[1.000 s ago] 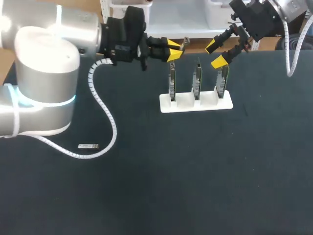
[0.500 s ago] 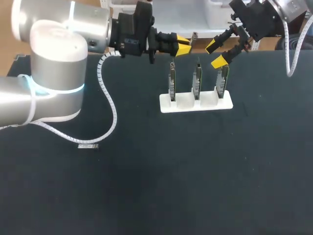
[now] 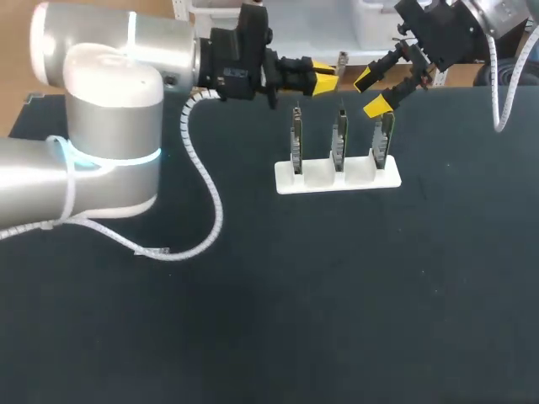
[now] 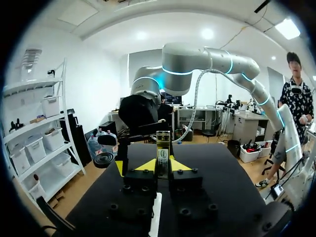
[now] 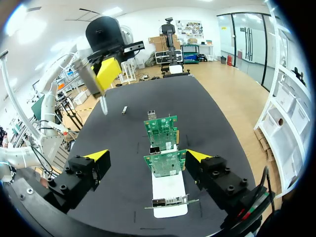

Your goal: Pick up the optical module with the left hand, and insert it into the network port with the right hand.

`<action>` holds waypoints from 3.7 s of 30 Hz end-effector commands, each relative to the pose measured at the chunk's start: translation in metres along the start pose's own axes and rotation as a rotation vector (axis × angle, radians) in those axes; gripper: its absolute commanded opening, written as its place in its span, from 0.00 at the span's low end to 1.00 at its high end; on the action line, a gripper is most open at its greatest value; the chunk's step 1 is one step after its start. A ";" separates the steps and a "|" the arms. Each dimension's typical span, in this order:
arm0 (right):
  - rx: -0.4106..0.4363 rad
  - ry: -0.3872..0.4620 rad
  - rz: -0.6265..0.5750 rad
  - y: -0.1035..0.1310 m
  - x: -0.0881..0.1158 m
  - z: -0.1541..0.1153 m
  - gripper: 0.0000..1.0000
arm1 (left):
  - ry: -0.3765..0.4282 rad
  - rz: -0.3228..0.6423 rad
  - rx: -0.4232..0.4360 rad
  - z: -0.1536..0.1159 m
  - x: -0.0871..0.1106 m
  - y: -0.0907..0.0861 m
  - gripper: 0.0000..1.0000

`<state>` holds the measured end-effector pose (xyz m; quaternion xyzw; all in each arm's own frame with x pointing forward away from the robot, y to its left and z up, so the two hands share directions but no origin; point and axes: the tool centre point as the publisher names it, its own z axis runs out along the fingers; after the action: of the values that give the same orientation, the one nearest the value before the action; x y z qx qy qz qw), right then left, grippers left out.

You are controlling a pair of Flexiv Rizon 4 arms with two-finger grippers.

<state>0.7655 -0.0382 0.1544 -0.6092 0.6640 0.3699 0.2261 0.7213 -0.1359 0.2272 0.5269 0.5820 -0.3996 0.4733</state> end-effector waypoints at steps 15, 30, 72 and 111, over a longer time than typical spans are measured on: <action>0.008 0.000 0.000 0.003 0.000 0.000 1.00 | -0.005 -0.022 -0.092 0.031 0.010 0.018 0.00; 0.008 0.000 0.000 0.003 0.000 0.000 1.00 | 0.012 -0.067 -0.094 0.038 0.026 0.035 0.00; 0.008 0.000 0.000 0.003 0.000 0.000 1.00 | 0.004 -0.110 -0.036 0.044 0.057 0.035 0.00; 0.008 0.000 0.000 0.003 0.000 0.000 1.00 | -0.015 -0.134 -0.018 0.045 0.061 0.039 0.00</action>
<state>0.7654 -0.0381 0.1544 -0.6092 0.6640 0.3699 0.2261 0.7626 -0.1605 0.1593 0.4764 0.6167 -0.4266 0.4591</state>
